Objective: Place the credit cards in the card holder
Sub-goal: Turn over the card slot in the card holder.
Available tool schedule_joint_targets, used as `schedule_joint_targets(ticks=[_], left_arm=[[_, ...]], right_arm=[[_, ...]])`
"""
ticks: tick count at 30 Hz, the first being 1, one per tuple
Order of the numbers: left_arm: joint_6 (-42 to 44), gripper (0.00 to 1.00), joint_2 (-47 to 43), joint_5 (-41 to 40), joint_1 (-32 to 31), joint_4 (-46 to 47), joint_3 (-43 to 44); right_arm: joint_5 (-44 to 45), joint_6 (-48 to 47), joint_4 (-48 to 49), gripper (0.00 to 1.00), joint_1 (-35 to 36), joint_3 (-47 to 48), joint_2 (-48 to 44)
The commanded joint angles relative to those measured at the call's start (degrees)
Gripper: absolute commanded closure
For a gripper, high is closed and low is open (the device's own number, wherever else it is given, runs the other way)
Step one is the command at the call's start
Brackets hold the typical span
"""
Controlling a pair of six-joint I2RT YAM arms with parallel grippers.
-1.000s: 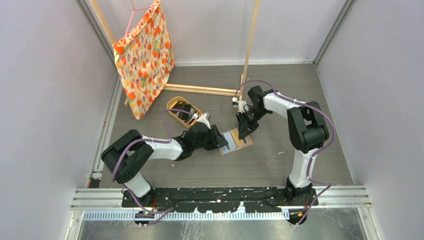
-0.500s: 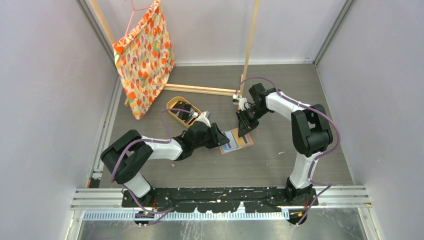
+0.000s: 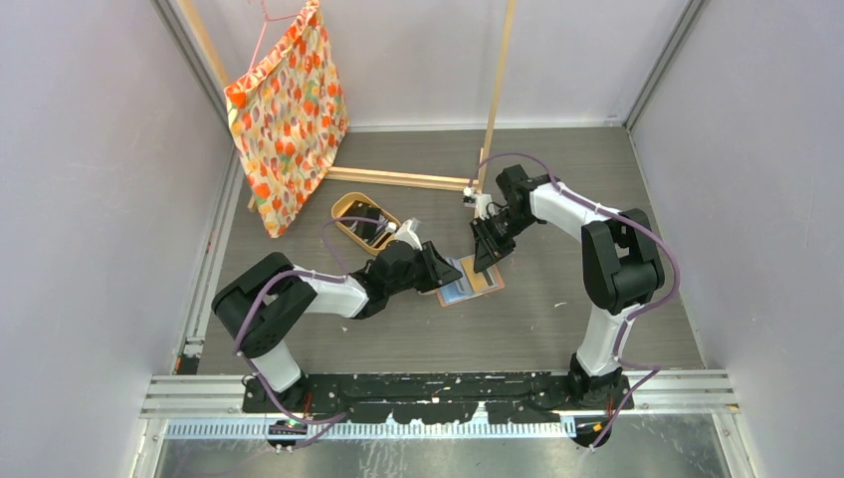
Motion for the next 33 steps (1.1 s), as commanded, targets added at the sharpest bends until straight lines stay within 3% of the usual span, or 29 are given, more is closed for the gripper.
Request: schedule_joint_targets(ticks=[1,33], left_arm=[[-0.6,0.68,1.3,0.8,0.3,3.2,2.5],[1.5,0.69,3.9,2.8,0.4,1.5,7.3]], right_arm=[[-1.3,-0.9,-0.4,0.79,-0.5,1.6,-3.8],[0.0,-0.9,-0.1,0.79,-1.8,1.6,-5.1]])
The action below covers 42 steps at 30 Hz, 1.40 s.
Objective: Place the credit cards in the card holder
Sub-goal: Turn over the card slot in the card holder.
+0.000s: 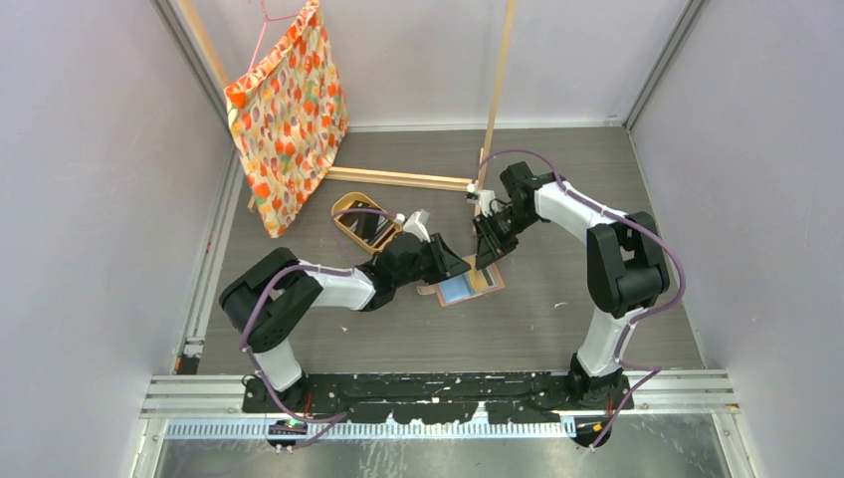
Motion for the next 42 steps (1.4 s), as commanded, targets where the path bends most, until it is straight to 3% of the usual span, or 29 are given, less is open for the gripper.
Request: schedule_joint_targets(ticks=[1,19,29,37,39,42], left_arm=[[1.3,0.69,1.9,1.6,0.3,1.9,2.8],[3.9,0.66,11.6,8.3,2.8,4.3,11.8],[14.0,0.66,-2.4,8.2,8.5,-4.7,8.0],[29.5,0.63,-16.9,0.0,10.4,-18.2,7.5],[33.9,0.59,-20.5,-3.9,11.0,-21.0,7.6],[35.2,0.41,-24.0,-7.0,13.9,-21.5,7.0]], right_arm=[[0.5,-0.7,0.0,0.78,-1.2,1.6,-4.0],[-4.1,-2.5,-0.3,0.78,-5.7,0.5,-8.1],[-14.7,-2.8,-0.5,0.78,-5.6,-0.7,-5.3],[-4.7,0.3,0.5,0.79,-3.9,0.1,1.3],[-0.7,1.1,1.1,0.79,-3.9,0.2,2.9],[4.3,2.0,1.2,0.79,-3.9,0.7,5.7]])
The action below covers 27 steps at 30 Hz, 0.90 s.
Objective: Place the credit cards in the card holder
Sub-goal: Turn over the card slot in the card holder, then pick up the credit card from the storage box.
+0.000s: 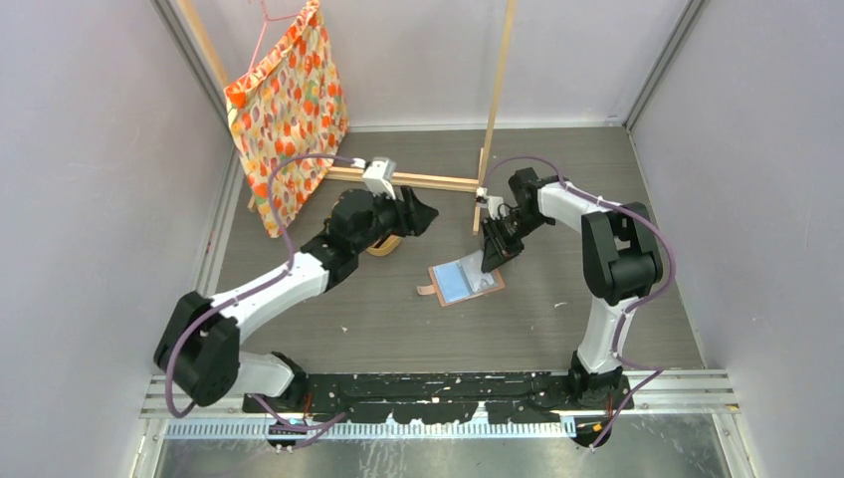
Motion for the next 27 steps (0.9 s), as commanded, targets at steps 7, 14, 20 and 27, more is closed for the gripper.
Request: schedule_joint_targets(ticks=[7,14,20,27], left_arm=[[-3.2,0.38,-0.1,10.6,16.7,-0.6,1.7],[-2.6,0.41,6.3,21.3,24.5,-18.4,14.2],[15.7,0.41,9.7,11.2,24.5,-44.4,31.4],[28.7,0.29,19.3,-2.0,21.1,-54.5,35.8]], right_arm=[[10.4,1.9,0.2,0.79,0.0,2.7,4.9],[1.6,-4.9,-3.8,0.78,-1.1,3.8,-1.4],[-1.8,-10.4,-5.6,0.76,-2.4,2.8,-7.1],[-2.0,-11.3,-6.3,0.76,-2.5,3.1,-6.3]])
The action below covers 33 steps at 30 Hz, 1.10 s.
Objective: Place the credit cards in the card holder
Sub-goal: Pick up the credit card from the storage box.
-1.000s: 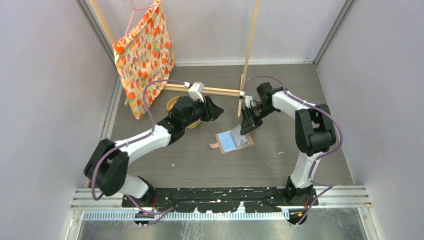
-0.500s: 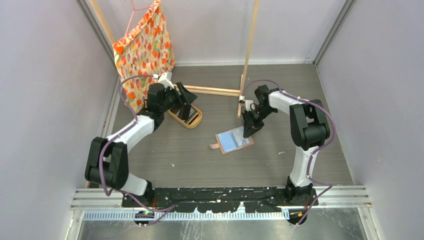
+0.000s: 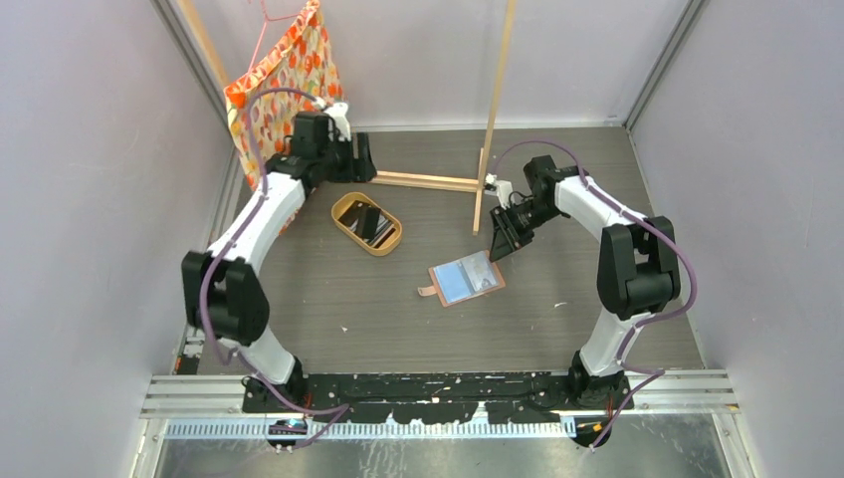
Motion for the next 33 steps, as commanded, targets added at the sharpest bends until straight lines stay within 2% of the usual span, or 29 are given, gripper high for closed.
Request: schedule_joint_targets(ticks=[1,4,10,13,23,33], left_arm=[[12.9,0.26,7.8,-12.7,-3.8,-12.3,-0.2],[15.4,0.21,11.1,-17.5,-5.3,-12.3,0.5],[14.7,0.16,10.9,-16.5,-5.4,-6.1,-3.2],[14.4,0.13,12.1,-16.2,-5.4,-6.2,-3.3],[15.3,0.11,16.1,-11.3,-5.3,-7.2,-0.5],[17.0,0.1,21.5,-12.4,-5.3,-9.1,3.5]], right_arm=[[-1.4,-2.1,-1.5,0.76,0.0,1.3,-0.1],[-1.1,-2.1,-1.1,0.75,-0.1,1.2,0.0],[-0.3,-2.0,-0.9,0.74,-0.1,1.3,0.8],[-0.1,-2.0,-0.8,0.74,-0.1,1.4,1.1],[0.4,-2.0,-1.1,0.74,-0.2,1.6,1.7],[0.5,-1.9,-1.1,0.73,-0.2,1.8,1.9]])
